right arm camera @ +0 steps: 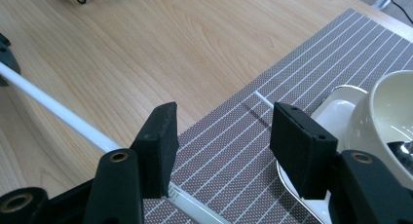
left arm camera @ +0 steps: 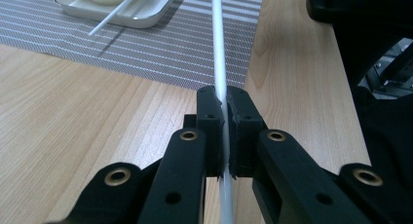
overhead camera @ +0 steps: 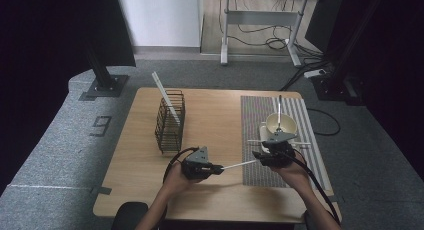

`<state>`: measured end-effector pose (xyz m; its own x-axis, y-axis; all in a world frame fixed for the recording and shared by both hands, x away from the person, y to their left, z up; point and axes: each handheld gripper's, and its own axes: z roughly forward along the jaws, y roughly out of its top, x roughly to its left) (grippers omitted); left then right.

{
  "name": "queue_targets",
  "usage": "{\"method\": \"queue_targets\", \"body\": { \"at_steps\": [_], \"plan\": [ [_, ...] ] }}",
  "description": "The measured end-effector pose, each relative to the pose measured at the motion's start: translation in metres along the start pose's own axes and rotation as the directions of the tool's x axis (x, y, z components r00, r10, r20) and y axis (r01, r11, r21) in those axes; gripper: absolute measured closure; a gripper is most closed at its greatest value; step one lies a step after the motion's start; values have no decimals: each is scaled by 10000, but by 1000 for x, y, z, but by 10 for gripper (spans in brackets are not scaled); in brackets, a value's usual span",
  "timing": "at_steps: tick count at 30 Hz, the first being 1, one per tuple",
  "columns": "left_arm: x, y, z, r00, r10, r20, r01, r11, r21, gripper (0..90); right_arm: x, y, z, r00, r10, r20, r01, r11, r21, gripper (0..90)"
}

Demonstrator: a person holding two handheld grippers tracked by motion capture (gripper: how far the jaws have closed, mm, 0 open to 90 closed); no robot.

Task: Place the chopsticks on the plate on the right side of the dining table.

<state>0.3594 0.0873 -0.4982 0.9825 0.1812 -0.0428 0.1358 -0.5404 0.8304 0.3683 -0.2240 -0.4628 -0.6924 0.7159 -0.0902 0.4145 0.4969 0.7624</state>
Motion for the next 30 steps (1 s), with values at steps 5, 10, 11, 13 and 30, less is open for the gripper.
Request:
{"method": "queue_targets", "body": {
  "at_steps": [5,10,11,13,30],
  "plan": [
    [2,0,-5,9997,-207,120,211,9992,-349,857,0,-5,3,10000,8,26,-8,10000,90,427],
    [2,-2,-1,9998,-174,123,176,9997,-145,861,0,-8,4,9999,96,-58,-95,9999,81,427],
    [2,-2,0,9999,-129,113,129,9999,-86,861,0,-8,4,9999,96,-74,-95,9999,88,427],
    [2,-3,0,9996,-148,244,150,9999,-71,862,0,-8,4,9999,42,-101,-41,9999,92,427],
    [6,-4,-2,9960,-169,879,175,9998,-65,862,14,-24,4,9803,-682,-1856,896,9899,1097,332]
  ]
}}
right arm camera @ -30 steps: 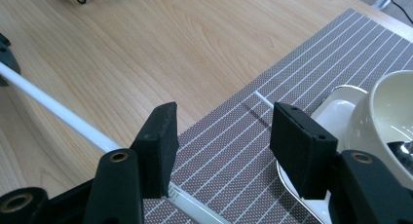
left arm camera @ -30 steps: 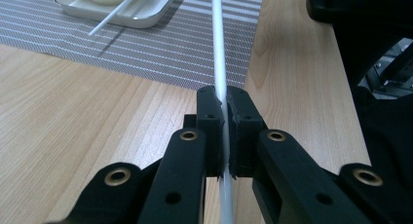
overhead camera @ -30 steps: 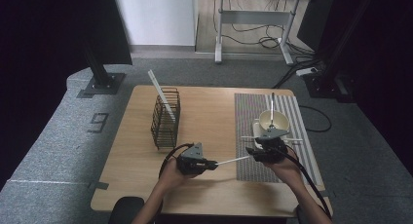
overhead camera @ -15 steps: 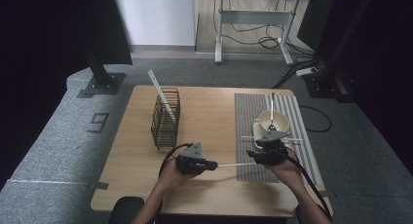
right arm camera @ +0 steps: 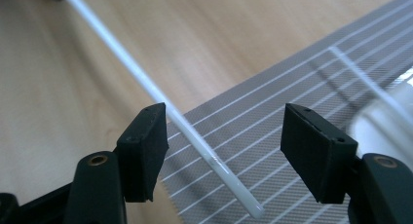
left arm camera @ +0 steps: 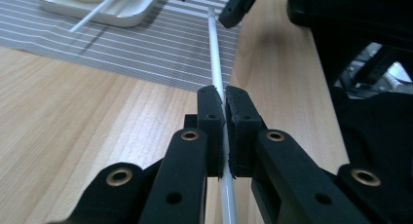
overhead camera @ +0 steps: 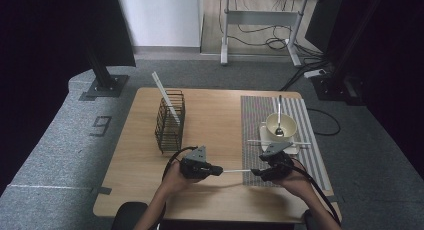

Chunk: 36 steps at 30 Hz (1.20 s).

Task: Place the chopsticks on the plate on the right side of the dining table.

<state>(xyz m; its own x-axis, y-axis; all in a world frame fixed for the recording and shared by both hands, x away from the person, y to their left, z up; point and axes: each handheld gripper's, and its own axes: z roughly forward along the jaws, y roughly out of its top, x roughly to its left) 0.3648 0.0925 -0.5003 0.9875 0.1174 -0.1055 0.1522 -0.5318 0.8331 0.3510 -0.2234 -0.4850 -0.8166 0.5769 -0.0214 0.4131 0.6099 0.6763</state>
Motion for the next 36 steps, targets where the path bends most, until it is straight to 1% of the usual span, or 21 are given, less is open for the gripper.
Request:
{"method": "queue_targets", "body": {
  "at_steps": [3,4,6,8,9,12,14,16,20,22,23,26,28,29,31,36],
  "plan": [
    [0,2,1,9995,113,282,-115,9999,67,863,5,-1,0,9988,-274,-401,283,9994,218,299],
    [0,3,2,9993,164,342,-168,9998,128,863,7,-2,0,9979,-382,-531,397,9988,272,300],
    [0,5,3,9989,210,428,-218,9996,187,862,11,-2,0,9968,-498,-627,522,9979,372,304],
    [0,7,4,9982,313,507,-327,9991,263,863,14,-3,1,9947,-717,-741,758,9957,538,330],
    [0,9,4,9979,366,536,-384,9987,324,863,15,-4,1,9940,-822,-724,866,9944,600,339],
    [0,12,2,9971,457,613,-485,9978,450,863,18,-5,3,9913,-1149,-644,1200,9894,822,412],
    [0,14,1,9967,492,648,-526,9973,507,862,19,-6,3,9896,-1336,-532,1379,9867,866,465],
    [1,15,1,9966,511,645,-544,9973,503,862,20,-6,4,9860,-1603,-467,1640,9824,897,487],
    [0,15,4,9959,523,732,-560,9972,495,863,22,-7,7,9816,-1854,-468,1892,9769,995,551],
    [-1,15,7,9958,546,733,-588,9967,562,862,24,-7,7,9786,-2017,-413,2049,9736,1007,612],
    [-1,15,8,9958,526,748,-570,9967,584,862,25,-7,7,9768,-2094,-441,2128,9720,999,623],
    [-1,13,9,9956,500,796,-548,9967,596,862,26,-7,8,9744,-2194,-492,2238,9676,1168,640],
    [-1,13,10,9958,483,779,-532,9967,621,863,27,-9,9,9726,-2290,-397,2323,9628,1378,657],
    [-1,12,10,9959,474,770,-522,9968,610,862,26,-9,10,9728,-2280,-416,2316,9628,1388,672],
    [-1,12,10,9961,457,756,-503,9969,610,863,26,-10,9,9724,-2270,-542,2324,9632,1349,734],
    [-2,12,10,9949,527,856,-581,9964,610,863,29,-11,10,9639,-2561,-734,2643,9534,1452,761]
  ]
}}
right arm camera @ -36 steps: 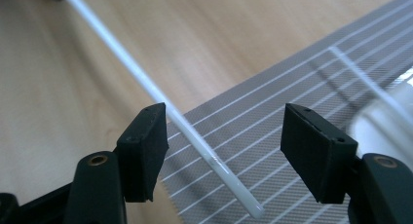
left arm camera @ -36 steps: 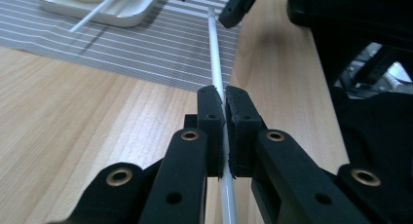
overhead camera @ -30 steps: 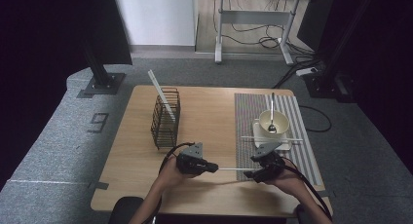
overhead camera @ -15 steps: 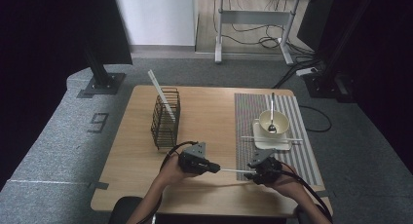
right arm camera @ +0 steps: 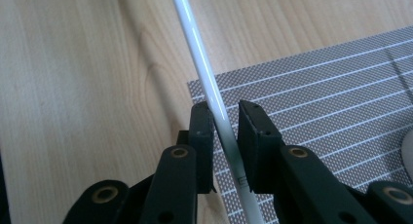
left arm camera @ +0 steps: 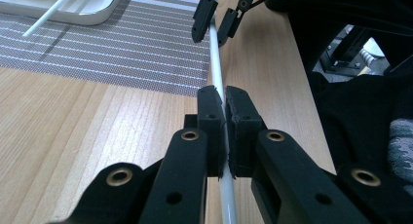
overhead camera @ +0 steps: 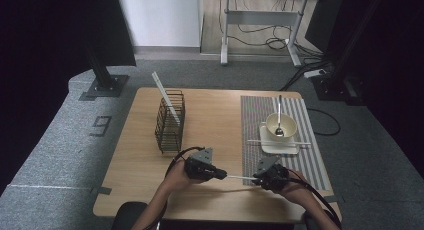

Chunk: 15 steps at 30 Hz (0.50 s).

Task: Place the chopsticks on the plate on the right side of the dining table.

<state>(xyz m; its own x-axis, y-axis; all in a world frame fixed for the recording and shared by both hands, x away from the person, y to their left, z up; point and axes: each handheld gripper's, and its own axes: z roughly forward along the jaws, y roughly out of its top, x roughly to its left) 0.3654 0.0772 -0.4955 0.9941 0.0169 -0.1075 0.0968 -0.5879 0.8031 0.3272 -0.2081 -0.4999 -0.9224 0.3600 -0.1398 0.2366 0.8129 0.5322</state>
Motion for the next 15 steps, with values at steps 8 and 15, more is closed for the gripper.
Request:
{"method": "queue_targets", "body": {
  "at_steps": [8,15],
  "plan": [
    [0,-2,-1,9930,296,-1140,-363,9977,-573,670,3,1,-6,9981,-545,-303,552,9982,225,822],
    [-1,-5,-8,9822,-37,-1880,-132,9960,-884,437,1,-2,-12,9984,-477,-288,484,9985,269,835]
  ]
}}
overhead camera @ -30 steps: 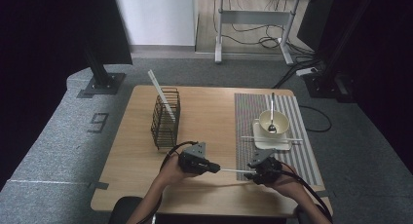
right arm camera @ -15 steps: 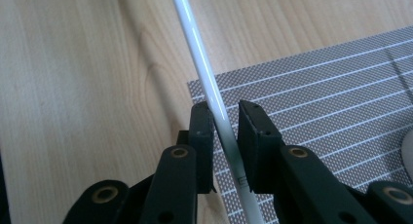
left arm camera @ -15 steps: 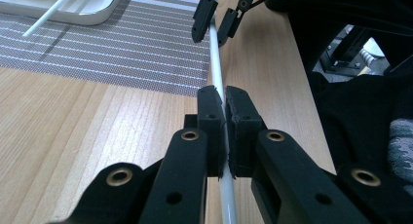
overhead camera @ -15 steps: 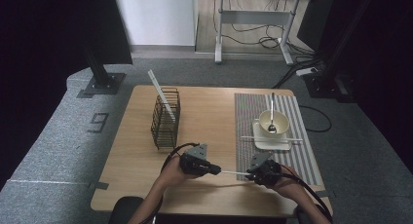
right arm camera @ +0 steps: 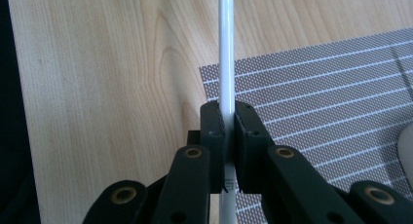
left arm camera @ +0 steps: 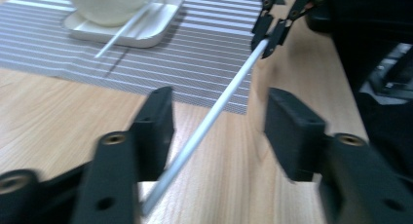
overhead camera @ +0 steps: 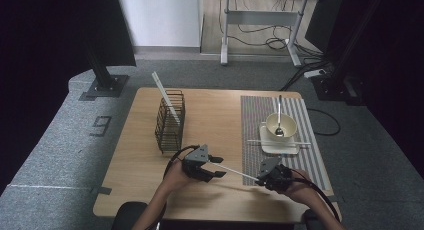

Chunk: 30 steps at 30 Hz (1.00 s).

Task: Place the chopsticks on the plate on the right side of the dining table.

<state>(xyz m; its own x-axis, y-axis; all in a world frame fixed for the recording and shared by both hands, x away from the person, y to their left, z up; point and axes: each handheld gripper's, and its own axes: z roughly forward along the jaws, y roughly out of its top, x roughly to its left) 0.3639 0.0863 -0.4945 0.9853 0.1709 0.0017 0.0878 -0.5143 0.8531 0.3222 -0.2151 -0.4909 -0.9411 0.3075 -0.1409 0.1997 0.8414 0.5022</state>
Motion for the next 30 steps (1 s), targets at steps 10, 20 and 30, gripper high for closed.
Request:
{"method": "queue_targets", "body": {
  "at_steps": [10,20,30],
  "plan": [
    [4,-10,-9,9815,-1218,-1478,1249,9921,122,274,-5,-9,-9,9984,339,454,-345,9993,107,835],
    [-4,-15,-2,9735,-1599,-1635,1699,9843,489,141,-14,-17,-19,9934,786,841,-798,9968,107,834],
    [-23,-28,13,9634,-1790,-1995,2107,9658,1511,23,-26,-21,-24,9861,1171,1176,-1193,9928,123,834]
  ]
}}
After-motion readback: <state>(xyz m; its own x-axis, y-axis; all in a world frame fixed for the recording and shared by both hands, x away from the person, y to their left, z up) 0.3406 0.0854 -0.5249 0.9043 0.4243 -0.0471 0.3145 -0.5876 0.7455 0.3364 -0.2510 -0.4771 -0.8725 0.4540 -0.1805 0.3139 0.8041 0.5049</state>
